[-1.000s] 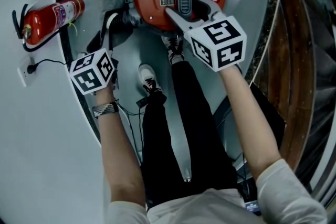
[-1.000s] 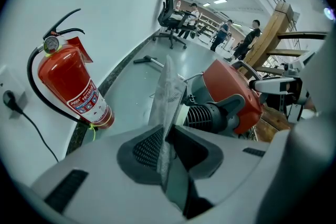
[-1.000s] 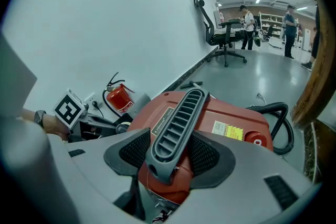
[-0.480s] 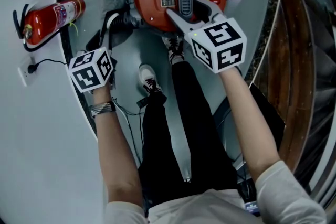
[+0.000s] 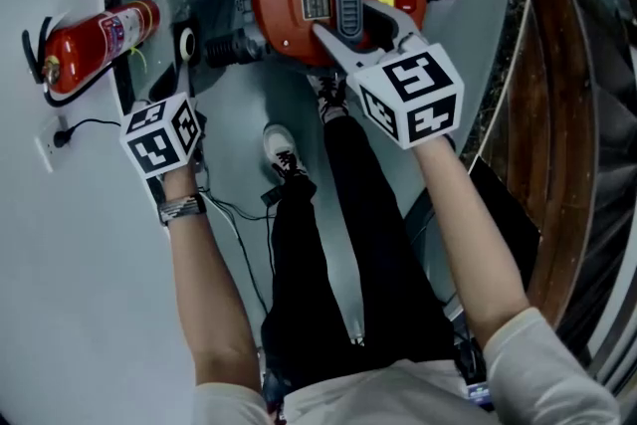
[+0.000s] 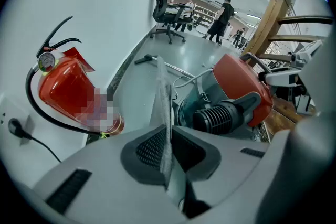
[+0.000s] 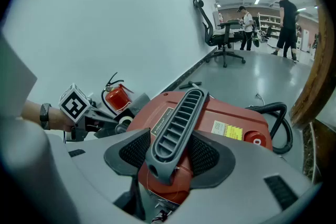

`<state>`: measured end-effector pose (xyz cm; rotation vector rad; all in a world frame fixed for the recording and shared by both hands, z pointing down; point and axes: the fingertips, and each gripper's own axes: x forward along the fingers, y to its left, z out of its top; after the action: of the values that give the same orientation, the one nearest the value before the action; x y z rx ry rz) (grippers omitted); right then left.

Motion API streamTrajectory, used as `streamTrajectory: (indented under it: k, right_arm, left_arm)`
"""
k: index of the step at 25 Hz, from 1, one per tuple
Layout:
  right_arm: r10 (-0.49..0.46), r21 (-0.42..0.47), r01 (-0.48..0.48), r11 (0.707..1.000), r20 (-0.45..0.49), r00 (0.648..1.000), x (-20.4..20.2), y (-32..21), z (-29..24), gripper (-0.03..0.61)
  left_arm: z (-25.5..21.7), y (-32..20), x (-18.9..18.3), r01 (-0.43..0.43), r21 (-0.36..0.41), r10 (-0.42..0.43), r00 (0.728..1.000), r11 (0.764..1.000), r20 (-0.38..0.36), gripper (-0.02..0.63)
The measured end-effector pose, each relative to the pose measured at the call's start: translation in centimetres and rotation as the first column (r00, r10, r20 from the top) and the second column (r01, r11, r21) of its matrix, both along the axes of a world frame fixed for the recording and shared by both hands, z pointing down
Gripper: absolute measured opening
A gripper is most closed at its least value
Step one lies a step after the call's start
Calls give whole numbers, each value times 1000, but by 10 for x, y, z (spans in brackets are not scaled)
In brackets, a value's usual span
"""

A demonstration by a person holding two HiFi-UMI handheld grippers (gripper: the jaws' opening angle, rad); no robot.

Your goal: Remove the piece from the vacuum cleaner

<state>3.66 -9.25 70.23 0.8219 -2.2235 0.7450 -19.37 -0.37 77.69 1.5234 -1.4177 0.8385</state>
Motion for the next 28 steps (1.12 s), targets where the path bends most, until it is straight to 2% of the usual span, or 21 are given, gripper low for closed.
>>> streamTrajectory:
  k: [8, 13, 18, 23, 26, 27, 28]
  right_arm:
    - [-6, -24, 5, 1000, -30, 1000, 0, 0, 2, 230]
    - [18, -46, -18, 999, -1, 1000, 1, 0, 2, 230]
    - [-35, -44, 35, 998, 4, 999, 9, 10, -3, 230]
    - [-35, -60, 31, 998, -55, 998, 31, 23, -14, 229]
    - [-62, -40, 59, 997, -88, 994, 41, 29, -32, 225]
    - [-84, -23, 82, 996, -97, 992, 43, 31, -41, 217]
    - [-109, -4, 110, 994, -105, 988, 43, 32, -51, 161]
  left_arm:
    - [-15, 5, 2, 5, 14, -6, 1000, 1000, 17, 31]
    - [-43, 10, 2, 2, 33, -4, 999, 999, 50, 31]
    - [-72, 10, 6, -21, 62, 18, 998, 998, 56, 31]
    - [-101, 11, 4, -38, 82, 33, 997, 996, 66, 31]
    - [-120, 13, 7, -72, 97, 64, 994, 993, 84, 31]
    - [-126, 14, 8, -85, 102, 76, 993, 991, 93, 31]
    - [-133, 15, 10, -99, 108, 88, 991, 989, 101, 31]
